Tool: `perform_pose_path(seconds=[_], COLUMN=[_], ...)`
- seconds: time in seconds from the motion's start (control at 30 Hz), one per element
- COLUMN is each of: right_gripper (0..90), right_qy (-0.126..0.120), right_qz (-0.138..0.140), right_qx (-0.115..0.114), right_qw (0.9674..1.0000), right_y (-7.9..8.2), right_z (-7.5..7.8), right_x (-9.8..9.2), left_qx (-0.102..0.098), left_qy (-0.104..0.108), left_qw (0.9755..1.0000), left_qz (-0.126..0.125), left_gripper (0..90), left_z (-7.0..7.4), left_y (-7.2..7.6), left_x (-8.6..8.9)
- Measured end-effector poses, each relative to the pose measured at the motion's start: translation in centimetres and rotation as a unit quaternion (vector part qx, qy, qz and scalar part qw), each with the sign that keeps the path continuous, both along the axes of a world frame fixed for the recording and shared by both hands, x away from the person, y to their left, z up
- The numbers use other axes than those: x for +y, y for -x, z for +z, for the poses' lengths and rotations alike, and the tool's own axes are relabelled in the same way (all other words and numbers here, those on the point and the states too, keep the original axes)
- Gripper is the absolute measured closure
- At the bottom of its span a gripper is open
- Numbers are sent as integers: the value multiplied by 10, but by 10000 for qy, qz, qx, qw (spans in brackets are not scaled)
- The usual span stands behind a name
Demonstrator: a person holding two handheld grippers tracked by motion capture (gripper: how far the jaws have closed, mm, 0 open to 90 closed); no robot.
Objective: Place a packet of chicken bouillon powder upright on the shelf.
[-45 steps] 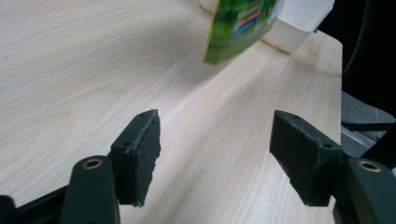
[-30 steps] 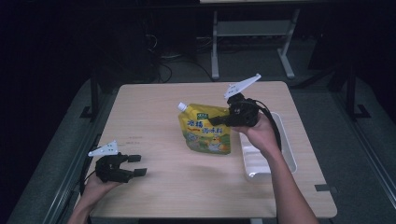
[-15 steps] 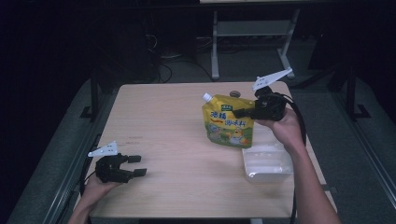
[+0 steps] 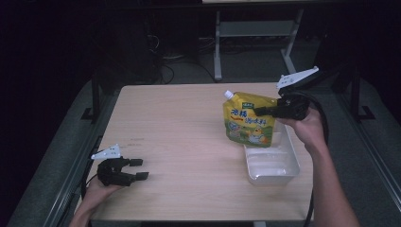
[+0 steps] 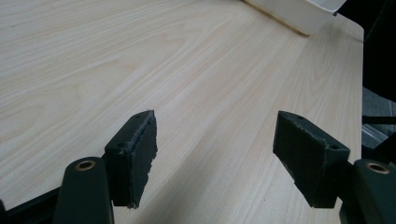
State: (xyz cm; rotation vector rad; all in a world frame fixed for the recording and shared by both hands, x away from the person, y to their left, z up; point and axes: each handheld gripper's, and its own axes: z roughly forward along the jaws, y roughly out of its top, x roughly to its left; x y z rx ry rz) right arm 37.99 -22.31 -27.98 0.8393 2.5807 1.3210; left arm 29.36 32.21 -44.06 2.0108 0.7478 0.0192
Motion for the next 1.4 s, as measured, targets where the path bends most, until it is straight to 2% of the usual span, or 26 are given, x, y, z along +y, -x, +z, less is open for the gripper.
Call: perform_pose_path(seconds=[0.27, 0.73, 1.2, 1.4], right_gripper=[896, 894, 889, 888], right_qy=[-66, -14, -180, -233], right_qz=[-190, -470, -483, -543], right_qx=[20, 8, 26, 122], right_qw=[9998, 9989, 9987, 9982], right_y=[3, 4, -1, -3], right_z=[-7, -14, -36, -45], right_x=[-20, -47, -51, -52], left_qx=[9, 52, 92, 98], left_qy=[66, -16, -38, -19], left_qw=[10000, 10000, 9999, 9999], left_qz=[41, 26, 36, 46], left_gripper=[296, 289, 289, 290], left_z=[0, -3, -4, -4], left_y=[1, 1, 0, 0], left_x=[0, -3, -5, -5])
